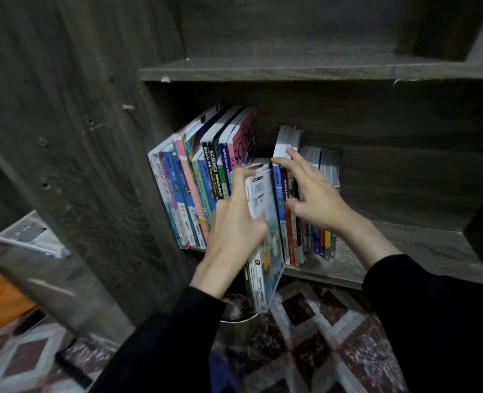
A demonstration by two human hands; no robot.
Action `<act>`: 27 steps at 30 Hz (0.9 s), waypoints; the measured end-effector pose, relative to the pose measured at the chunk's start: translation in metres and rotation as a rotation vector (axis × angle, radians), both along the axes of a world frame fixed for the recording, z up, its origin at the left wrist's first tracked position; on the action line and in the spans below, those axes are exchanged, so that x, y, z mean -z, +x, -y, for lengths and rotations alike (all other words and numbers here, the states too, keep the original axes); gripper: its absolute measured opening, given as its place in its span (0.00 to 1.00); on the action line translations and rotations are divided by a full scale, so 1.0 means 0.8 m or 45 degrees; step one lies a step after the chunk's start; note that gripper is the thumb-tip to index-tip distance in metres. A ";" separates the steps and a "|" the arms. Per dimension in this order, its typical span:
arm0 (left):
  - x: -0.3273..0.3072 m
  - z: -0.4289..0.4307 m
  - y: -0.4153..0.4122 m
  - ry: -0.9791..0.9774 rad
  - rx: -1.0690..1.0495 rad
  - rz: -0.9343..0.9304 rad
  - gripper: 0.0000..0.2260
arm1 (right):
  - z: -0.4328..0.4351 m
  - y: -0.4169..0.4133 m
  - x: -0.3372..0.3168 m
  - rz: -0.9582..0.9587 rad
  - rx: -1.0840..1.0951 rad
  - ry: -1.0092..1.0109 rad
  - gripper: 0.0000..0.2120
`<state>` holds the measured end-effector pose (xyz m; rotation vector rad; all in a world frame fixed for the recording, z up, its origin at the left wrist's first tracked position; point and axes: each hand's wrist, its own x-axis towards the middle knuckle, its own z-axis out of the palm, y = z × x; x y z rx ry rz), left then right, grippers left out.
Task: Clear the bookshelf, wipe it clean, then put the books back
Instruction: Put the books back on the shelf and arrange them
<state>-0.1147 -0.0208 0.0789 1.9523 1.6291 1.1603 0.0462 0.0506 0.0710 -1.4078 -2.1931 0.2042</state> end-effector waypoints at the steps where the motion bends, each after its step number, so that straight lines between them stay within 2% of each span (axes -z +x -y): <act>1: -0.012 0.009 -0.005 0.002 0.011 -0.002 0.28 | 0.004 -0.003 -0.004 -0.017 0.012 -0.033 0.37; 3: -0.034 0.026 -0.017 0.005 0.010 0.015 0.28 | 0.021 -0.011 -0.007 -0.155 0.031 0.001 0.31; 5: -0.055 0.041 -0.032 0.000 -0.007 0.057 0.28 | 0.048 -0.018 -0.003 -0.482 0.046 0.062 0.24; 6: -0.066 0.049 -0.038 -0.003 -0.008 0.080 0.28 | 0.065 -0.021 0.001 -0.680 0.024 -0.019 0.24; 8: -0.082 0.062 -0.044 -0.002 0.037 0.179 0.29 | 0.099 -0.024 0.006 -1.029 -0.137 -0.346 0.32; 9: -0.087 0.067 -0.043 0.008 0.077 0.236 0.29 | 0.113 -0.024 0.010 -1.103 -0.226 -0.454 0.36; 11: -0.093 0.074 -0.034 0.042 0.152 0.304 0.30 | 0.132 -0.017 0.021 -1.108 -0.308 -0.421 0.42; 13: -0.092 0.074 -0.015 0.057 0.234 0.335 0.30 | 0.142 0.001 0.023 -1.155 -0.277 -0.358 0.43; 17: -0.073 0.058 0.046 0.140 0.351 0.327 0.29 | 0.136 0.065 0.026 -1.129 -0.074 -0.314 0.45; 21: -0.035 0.022 0.126 0.239 0.338 0.317 0.29 | 0.107 0.145 0.050 -1.098 0.171 -0.359 0.43; 23: -0.011 -0.006 0.164 0.309 0.333 0.316 0.28 | 0.085 0.173 0.083 -1.114 0.339 -0.370 0.39; 25: 0.015 -0.037 0.197 0.365 0.317 0.298 0.27 | 0.056 0.182 0.118 -1.155 0.419 -0.378 0.30; 27: 0.037 -0.065 0.220 0.384 0.284 0.256 0.28 | 0.024 0.175 0.144 -1.247 0.454 -0.446 0.25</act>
